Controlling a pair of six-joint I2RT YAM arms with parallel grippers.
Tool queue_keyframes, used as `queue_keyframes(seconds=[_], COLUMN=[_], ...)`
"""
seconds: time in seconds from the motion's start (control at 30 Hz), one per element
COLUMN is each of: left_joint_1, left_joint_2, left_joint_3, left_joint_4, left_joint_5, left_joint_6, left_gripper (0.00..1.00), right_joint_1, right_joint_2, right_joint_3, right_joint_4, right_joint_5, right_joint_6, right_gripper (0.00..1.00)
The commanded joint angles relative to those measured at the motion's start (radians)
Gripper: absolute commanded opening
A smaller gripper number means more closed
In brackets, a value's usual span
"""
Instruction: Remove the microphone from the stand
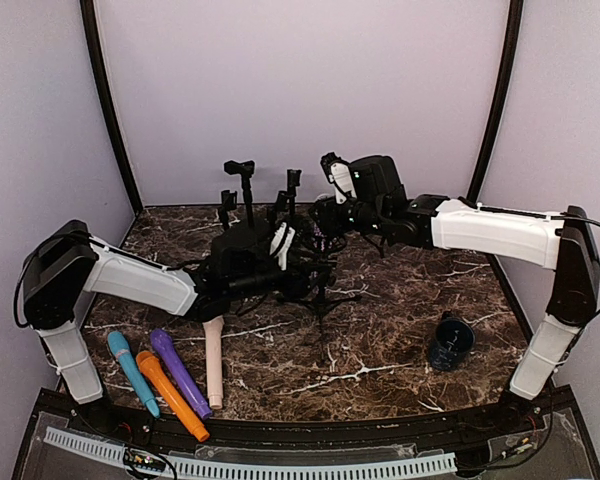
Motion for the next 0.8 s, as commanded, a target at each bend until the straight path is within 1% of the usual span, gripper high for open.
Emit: queue_keyframes(seconds=[0.0, 0.03, 0.1, 0.37, 0.53, 0.77], left_joint_1=[-0.002, -0.005, -0.006, -0.012, -0.014, -0.014], left_joint_2=[0.010, 0.013, 0.017, 0.024, 0.026, 0.026], left_joint_3=[0.030, 0.031, 0.035, 0.028, 0.027, 0.016], left_joint_4=[0.028, 0.027, 0.025, 0.022, 0.018, 0.011], left_joint_5=[0.007, 0.011, 0.011, 0.008, 0.008, 0.002], left_joint_6=[-0.017, -0.018, -0.019, -0.022, -0.023, -0.026], left_gripper=[0.42, 0.38, 0.33, 0.21, 0.10, 0.02], right_joint_1=[-0.004, -0.004, -0.003, -0.003, -0.003, -0.003], right_joint_2=[-0.029, -0.030, -0.036, -0.077, -0.099, -0.151], right_joint_3=[0.004, 0.002, -0.002, -0.018, -0.016, -0.021], right_joint_4=[0.049, 0.050, 0.054, 0.072, 0.072, 0.072], right_joint_5=[-0.006, -0.006, -0.007, -0.030, -0.035, -0.050], right_joint_6=[0.012, 0.012, 0.013, 0.008, 0.007, 0.002], right_gripper=[0.21, 0.20, 0.18, 0.17, 0.17, 0.17])
